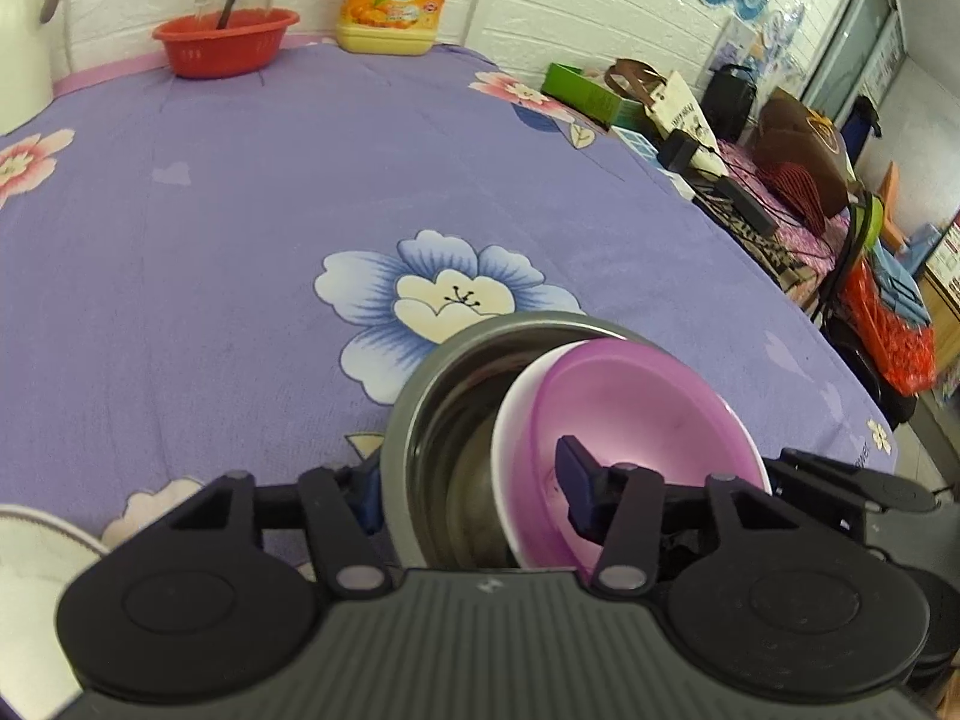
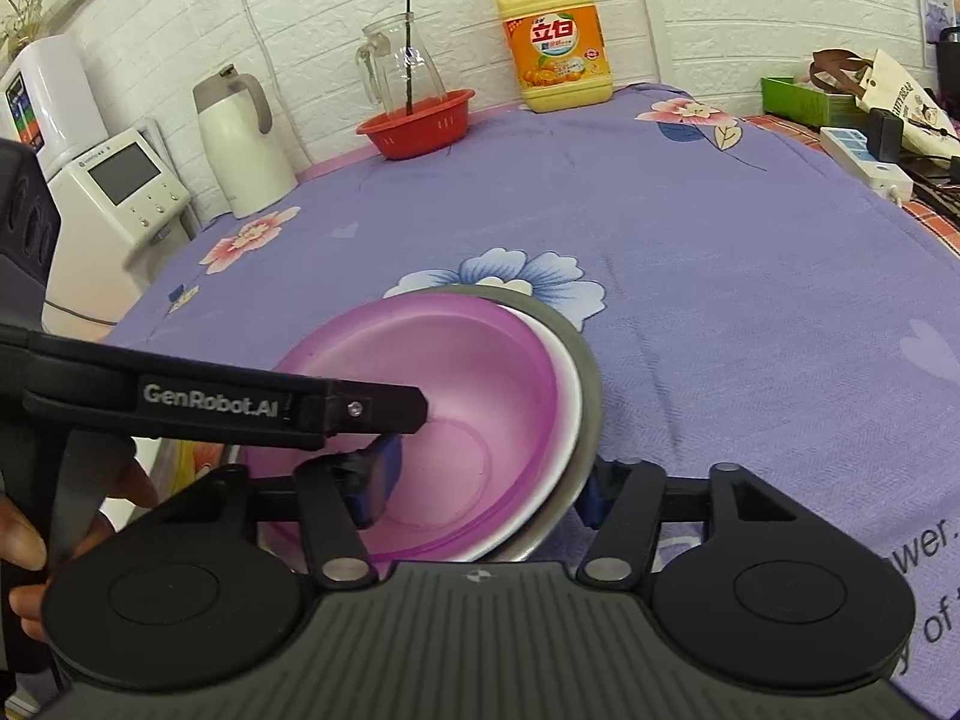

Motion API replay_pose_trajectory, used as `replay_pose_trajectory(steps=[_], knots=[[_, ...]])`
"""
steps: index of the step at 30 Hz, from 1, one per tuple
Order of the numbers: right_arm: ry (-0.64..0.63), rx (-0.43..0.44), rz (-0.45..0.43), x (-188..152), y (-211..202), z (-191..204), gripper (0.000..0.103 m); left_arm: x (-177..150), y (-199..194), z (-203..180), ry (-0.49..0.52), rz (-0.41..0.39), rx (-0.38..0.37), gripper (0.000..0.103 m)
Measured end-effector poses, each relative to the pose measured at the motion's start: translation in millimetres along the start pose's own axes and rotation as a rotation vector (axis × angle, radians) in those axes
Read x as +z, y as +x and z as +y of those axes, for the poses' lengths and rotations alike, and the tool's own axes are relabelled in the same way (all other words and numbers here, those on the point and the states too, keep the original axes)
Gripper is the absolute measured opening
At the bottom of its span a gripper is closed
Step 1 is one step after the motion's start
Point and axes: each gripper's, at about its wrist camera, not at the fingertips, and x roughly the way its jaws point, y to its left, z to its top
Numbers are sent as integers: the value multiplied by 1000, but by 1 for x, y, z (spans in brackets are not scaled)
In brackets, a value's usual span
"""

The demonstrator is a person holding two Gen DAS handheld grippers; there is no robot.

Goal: Organize plates and bowls
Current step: 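Lower the pink bowl into the white bowl and open the left tool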

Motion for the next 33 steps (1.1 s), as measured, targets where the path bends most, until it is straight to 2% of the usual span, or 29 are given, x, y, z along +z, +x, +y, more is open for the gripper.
replay_pose_trajectory(steps=[6, 12, 14, 17, 20, 23, 27, 33], knots=[[14, -9, 5, 0, -8, 6, 97, -3, -12, -2, -71, -7, -13, 41], [-44, 32, -59, 11, -31, 40, 103, -8, -69, -2, -56, -135, 19, 41], [-76, 73, -75, 13, -33, 59, 103, -15, -93, 6, -54, -188, 66, 41], [-116, 164, -71, 12, -27, 91, 103, -34, -129, 24, -82, -250, 182, 41], [-161, 262, -34, 8, -13, 127, 103, -56, -154, 51, -153, -278, 284, 40], [-206, 315, 16, 2, 1, 157, 103, -76, -169, 78, -225, -279, 339, 40], [-241, 320, 70, -5, 14, 178, 103, -92, -172, 104, -288, -266, 334, 40], [-256, 270, 88, -8, 17, 183, 103, -97, -163, 113, -292, -271, 298, 42]])
